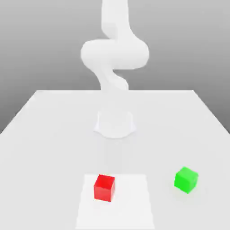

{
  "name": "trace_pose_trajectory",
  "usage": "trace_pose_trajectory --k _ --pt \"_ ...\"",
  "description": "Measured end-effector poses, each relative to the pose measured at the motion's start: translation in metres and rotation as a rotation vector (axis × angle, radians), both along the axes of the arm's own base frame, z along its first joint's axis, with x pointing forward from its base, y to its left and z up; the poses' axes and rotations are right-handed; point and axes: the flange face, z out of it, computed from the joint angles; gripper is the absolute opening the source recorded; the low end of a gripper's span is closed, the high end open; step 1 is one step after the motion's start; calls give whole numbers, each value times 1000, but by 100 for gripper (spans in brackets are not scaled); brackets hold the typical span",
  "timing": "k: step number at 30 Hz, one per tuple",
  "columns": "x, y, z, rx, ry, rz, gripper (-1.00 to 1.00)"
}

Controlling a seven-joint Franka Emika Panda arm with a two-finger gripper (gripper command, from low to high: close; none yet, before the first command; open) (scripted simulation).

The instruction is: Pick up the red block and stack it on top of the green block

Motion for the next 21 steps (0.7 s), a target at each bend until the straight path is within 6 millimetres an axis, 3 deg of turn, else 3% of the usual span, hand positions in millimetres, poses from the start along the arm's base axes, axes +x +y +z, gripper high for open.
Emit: trace_pose_trajectory --k 4,9,13,17,19,21 --pt "45 -7 -99 28 154 -39 0" --pt "66 -14 -218 53 334 -90 0" --pt "60 -19 -311 68 476 -134 0" --pt "34 -24 -398 78 617 -181 0" --pt "16 -26 -436 81 683 -205 0" --pt "10 -26 -462 81 706 -212 0"
